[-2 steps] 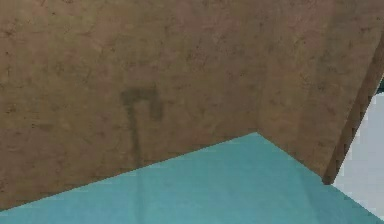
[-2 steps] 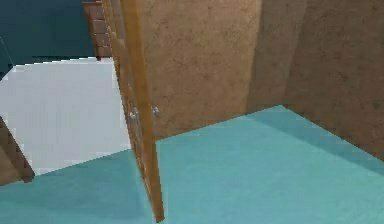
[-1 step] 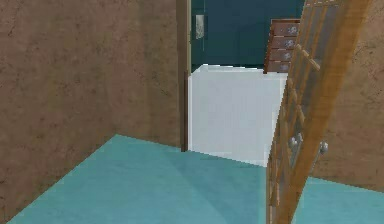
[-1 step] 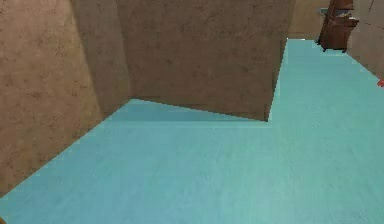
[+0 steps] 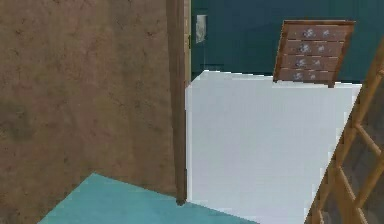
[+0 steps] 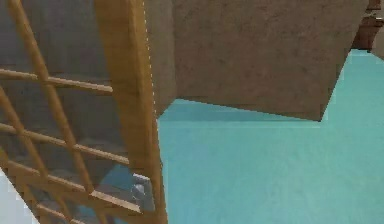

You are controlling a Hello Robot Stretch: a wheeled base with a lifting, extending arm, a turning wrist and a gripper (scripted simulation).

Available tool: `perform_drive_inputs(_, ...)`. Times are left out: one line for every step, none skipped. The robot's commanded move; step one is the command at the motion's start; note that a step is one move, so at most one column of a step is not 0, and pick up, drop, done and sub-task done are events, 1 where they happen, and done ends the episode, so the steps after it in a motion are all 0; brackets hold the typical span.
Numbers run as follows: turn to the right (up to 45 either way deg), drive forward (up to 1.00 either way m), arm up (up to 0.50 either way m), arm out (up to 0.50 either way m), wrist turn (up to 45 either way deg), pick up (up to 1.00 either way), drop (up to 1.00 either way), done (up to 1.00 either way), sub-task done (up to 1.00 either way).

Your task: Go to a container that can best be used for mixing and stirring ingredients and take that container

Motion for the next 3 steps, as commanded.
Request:
perform_drive_inputs(21.0,0.00,0.00,0.00,0.0,0.00,0.00,0.00,0.00)
perform_drive_inputs(0.0,1.00,0.00,0.00,0.0,0.00,0.00,0.00,0.00)
perform_drive_inputs(0.0,0.20,0.00,0.00,0.0,0.00,0.00,0.00,0.00)
